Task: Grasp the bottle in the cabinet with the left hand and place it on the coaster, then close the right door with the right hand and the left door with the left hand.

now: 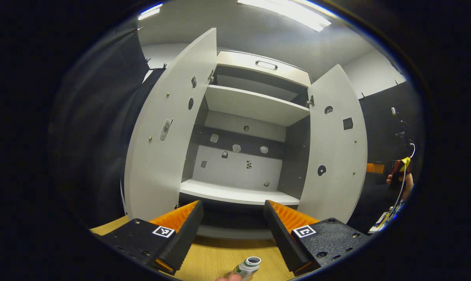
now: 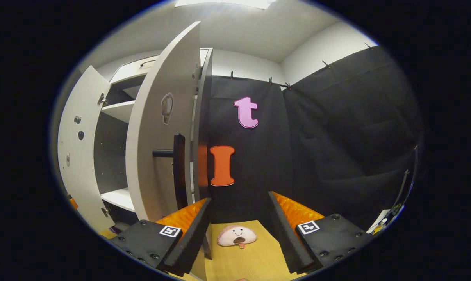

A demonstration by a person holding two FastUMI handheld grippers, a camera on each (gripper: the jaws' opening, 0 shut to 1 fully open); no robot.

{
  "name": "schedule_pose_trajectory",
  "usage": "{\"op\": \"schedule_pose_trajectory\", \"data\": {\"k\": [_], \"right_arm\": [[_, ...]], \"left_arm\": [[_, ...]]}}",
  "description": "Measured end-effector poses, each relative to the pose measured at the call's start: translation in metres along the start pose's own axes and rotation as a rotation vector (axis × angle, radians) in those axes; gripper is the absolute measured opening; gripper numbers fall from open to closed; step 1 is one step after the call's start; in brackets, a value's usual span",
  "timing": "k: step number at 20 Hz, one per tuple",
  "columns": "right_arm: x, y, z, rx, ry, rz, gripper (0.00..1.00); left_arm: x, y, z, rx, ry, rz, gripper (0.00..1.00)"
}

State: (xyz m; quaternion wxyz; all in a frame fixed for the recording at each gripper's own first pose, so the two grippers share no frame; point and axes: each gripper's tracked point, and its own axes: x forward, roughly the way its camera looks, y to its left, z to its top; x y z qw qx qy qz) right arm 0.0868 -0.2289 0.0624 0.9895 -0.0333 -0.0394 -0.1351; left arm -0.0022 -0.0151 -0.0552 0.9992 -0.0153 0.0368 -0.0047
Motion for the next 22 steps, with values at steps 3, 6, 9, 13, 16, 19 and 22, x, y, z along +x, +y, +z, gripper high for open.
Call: {"op": "schedule_pose_trajectory", "data": {"k": [3, 6, 9, 13, 16, 19, 22], "right_arm": [[-0.004, 0.006, 0.002, -0.020, 0.006, -0.006, 0.92], [-0.008, 0.020, 0.000, -0.010, 0.006, 0.016, 0.92], [-0.015, 0.041, 0.001, -0.008, 0.004, 0.042, 0.92], [-0.016, 0.068, 0.002, -0.018, 0.006, 0.084, 0.92], [-0.015, 0.090, 0.009, 0.001, -0.006, 0.120, 0.92], [-0.014, 0.111, 0.011, -0.002, -0.019, 0.149, 0.92], [-0.010, 0.134, 0.010, 0.005, -0.014, 0.184, 0.92]], "left_arm": [[0.000, 0.008, -0.004, -0.017, 0.011, 0.003, 0.95], [0.002, 0.014, 0.000, -0.005, 0.001, -0.009, 0.95], [0.003, 0.022, 0.011, 0.011, -0.030, -0.008, 0.95], [0.004, 0.028, 0.014, 0.006, -0.028, -0.012, 0.95], [0.001, 0.039, 0.016, -0.002, -0.029, 0.003, 0.95], [-0.003, 0.049, 0.019, 0.003, -0.031, 0.022, 0.95], [-0.008, 0.056, 0.023, 0.015, -0.039, 0.035, 0.95]]}}
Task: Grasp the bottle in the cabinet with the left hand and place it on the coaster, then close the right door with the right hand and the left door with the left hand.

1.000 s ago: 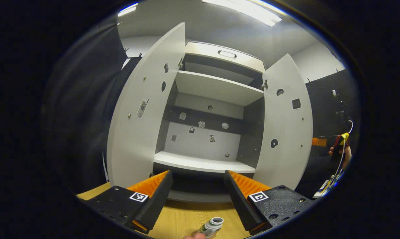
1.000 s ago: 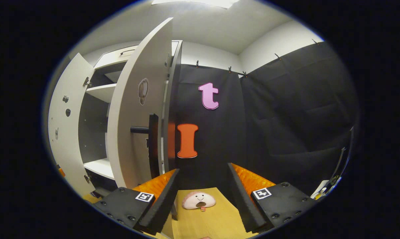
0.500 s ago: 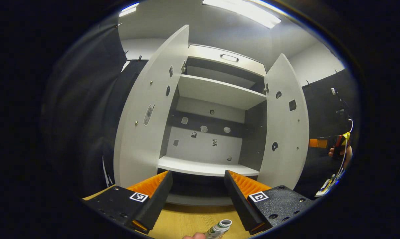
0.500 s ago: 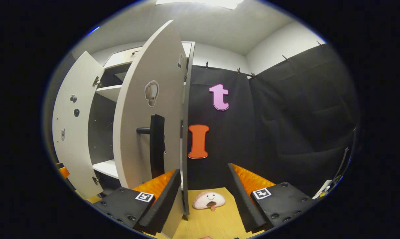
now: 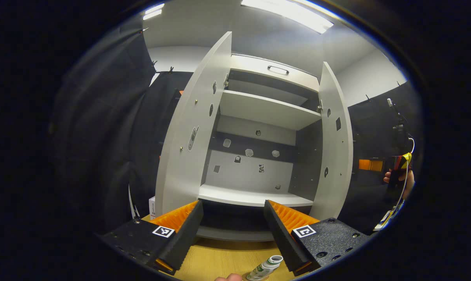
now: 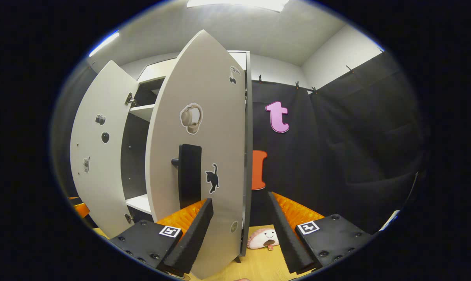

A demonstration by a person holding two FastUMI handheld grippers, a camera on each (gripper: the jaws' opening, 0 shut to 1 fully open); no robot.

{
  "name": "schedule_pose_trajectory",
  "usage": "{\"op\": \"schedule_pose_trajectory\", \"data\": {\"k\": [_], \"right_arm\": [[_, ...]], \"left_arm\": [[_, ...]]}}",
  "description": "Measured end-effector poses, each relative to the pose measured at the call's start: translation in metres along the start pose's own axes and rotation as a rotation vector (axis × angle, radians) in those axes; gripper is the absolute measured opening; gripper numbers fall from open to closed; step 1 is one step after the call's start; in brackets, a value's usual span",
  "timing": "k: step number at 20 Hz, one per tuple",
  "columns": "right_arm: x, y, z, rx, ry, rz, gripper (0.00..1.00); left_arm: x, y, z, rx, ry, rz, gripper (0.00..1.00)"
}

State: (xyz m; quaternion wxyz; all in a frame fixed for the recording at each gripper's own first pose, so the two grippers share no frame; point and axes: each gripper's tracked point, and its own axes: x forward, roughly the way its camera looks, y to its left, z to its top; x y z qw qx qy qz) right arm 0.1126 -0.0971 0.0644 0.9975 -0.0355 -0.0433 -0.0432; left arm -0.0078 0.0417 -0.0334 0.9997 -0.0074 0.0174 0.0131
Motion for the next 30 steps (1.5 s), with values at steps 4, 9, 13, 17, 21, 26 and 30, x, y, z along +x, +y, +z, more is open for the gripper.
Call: {"op": "schedule_pose_trajectory", "data": {"k": [4, 9, 13, 17, 21, 26, 30], "right_arm": [[0.011, 0.034, -0.009, 0.070, 0.040, 0.083, 0.86], [0.017, 0.063, -0.012, 0.116, 0.073, 0.149, 0.94], [0.022, 0.078, -0.012, 0.101, 0.076, 0.180, 0.94], [0.037, 0.093, -0.014, 0.112, 0.087, 0.201, 0.94], [0.054, 0.107, -0.014, 0.093, 0.089, 0.208, 0.94], [0.070, 0.116, -0.020, 0.088, 0.110, 0.217, 0.94], [0.078, 0.123, -0.023, 0.091, 0.134, 0.221, 0.94]], "left_arm": [[-0.006, 0.009, -0.002, -0.014, 0.008, 0.019, 0.95], [-0.017, 0.023, -0.004, -0.017, 0.023, 0.051, 0.95], [-0.023, 0.035, -0.004, -0.009, 0.026, 0.083, 0.95], [-0.026, 0.044, -0.003, -0.020, 0.025, 0.102, 0.95], [-0.027, 0.052, -0.001, -0.017, 0.014, 0.116, 0.95], [-0.025, 0.059, -0.001, -0.017, 0.011, 0.123, 0.95], [-0.028, 0.068, 0.005, -0.024, -0.001, 0.141, 0.95]]}}
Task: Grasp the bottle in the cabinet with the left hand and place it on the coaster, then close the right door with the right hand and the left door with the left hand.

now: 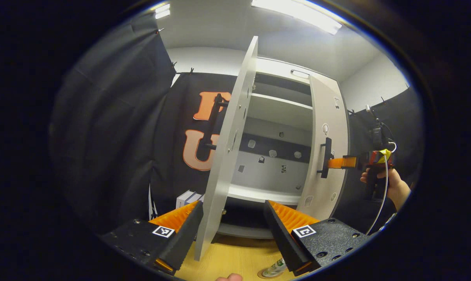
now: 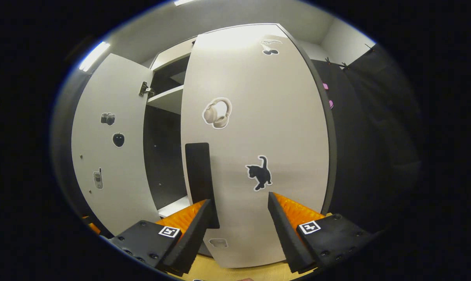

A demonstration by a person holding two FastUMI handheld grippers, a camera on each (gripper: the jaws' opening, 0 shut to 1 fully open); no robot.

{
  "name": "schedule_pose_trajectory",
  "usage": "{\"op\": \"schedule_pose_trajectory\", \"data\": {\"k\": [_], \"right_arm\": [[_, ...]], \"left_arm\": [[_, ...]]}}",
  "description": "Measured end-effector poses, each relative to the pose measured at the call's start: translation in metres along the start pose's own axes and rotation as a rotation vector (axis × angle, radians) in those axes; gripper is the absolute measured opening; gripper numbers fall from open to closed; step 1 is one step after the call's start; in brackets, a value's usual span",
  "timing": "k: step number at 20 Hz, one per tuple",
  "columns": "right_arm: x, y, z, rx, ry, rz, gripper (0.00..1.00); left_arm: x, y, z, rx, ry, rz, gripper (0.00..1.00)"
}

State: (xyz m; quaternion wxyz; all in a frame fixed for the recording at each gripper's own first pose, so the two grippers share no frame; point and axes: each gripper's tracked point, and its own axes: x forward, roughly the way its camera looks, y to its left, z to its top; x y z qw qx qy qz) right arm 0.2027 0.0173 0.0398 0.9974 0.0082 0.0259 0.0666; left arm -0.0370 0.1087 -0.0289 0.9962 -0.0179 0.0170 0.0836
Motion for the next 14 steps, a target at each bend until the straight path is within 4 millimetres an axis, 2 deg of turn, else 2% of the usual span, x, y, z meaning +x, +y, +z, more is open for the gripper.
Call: {"op": "schedule_pose_trajectory", "data": {"k": [4, 8, 12, 14], "right_arm": [[0.009, 0.001, 0.002, -0.075, -0.008, -0.024, 0.94], [0.013, 0.004, 0.001, -0.053, -0.011, -0.019, 0.94], [0.010, 0.002, 0.000, -0.045, -0.012, -0.014, 0.95], [0.000, -0.006, -0.005, -0.083, -0.006, -0.034, 0.95]], "left_arm": [[-0.003, 0.009, 0.007, 0.001, -0.009, 0.031, 0.95], [-0.010, 0.025, 0.011, 0.014, -0.013, 0.061, 0.95], [-0.017, 0.040, 0.020, 0.018, -0.028, 0.107, 0.95], [-0.022, 0.050, 0.024, 0.020, -0.036, 0.136, 0.95]]}}
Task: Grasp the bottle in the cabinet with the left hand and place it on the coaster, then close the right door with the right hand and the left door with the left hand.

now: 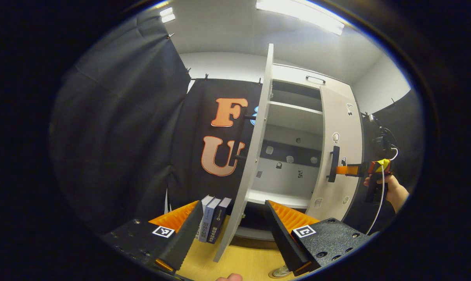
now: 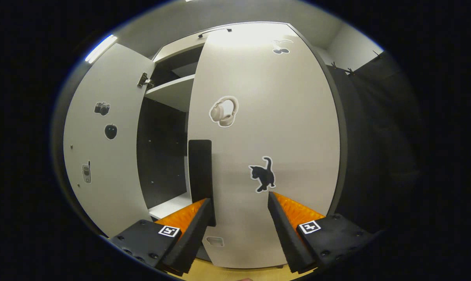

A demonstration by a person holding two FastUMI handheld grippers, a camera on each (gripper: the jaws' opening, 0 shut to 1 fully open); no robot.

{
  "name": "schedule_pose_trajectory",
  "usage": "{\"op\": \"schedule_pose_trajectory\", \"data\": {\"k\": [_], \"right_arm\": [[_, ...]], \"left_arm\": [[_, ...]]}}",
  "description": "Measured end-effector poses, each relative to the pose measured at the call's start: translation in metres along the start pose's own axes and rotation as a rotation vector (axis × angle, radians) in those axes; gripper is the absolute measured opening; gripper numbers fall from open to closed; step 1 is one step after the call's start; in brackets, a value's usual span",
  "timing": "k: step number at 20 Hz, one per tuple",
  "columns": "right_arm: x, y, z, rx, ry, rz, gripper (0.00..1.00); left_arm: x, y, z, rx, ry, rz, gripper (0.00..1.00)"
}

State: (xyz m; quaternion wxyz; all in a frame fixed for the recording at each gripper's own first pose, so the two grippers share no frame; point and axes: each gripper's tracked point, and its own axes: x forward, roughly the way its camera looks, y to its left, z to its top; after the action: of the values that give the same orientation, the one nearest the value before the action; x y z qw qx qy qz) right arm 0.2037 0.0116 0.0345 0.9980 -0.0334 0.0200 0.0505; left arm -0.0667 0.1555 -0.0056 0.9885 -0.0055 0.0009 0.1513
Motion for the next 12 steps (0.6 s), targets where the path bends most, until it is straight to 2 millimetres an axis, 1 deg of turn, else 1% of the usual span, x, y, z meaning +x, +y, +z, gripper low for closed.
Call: {"op": "schedule_pose_trajectory", "data": {"k": [1, 2, 5, 7, 9, 10, 11, 12], "right_arm": [[-0.008, -0.003, -0.004, -0.008, 0.008, -0.001, 0.95], [-0.018, -0.001, -0.007, -0.006, 0.016, 0.010, 0.95], [-0.054, -0.001, -0.014, -0.001, 0.025, 0.033, 0.95], [-0.073, -0.002, -0.008, 0.011, 0.003, 0.037, 0.95], [-0.094, -0.002, -0.001, 0.037, -0.021, 0.044, 0.95], [-0.105, -0.003, 0.002, 0.046, -0.031, 0.043, 0.95], [-0.116, -0.007, 0.004, 0.051, -0.038, 0.034, 0.95], [-0.126, -0.011, 0.006, 0.056, -0.047, 0.023, 0.95]], "left_arm": [[-0.003, 0.007, 0.004, 0.004, -0.005, 0.019, 0.95], [-0.007, 0.014, 0.007, 0.010, -0.009, 0.038, 0.95], [-0.015, 0.037, 0.021, 0.035, -0.034, 0.100, 0.95], [-0.018, 0.055, 0.033, 0.048, -0.054, 0.146, 0.95], [-0.017, 0.073, 0.042, 0.067, -0.061, 0.192, 0.95], [-0.015, 0.085, 0.047, 0.084, -0.067, 0.225, 0.95], [-0.012, 0.093, 0.051, 0.094, -0.069, 0.245, 0.91], [-0.008, 0.100, 0.054, 0.102, -0.068, 0.266, 0.94]]}}
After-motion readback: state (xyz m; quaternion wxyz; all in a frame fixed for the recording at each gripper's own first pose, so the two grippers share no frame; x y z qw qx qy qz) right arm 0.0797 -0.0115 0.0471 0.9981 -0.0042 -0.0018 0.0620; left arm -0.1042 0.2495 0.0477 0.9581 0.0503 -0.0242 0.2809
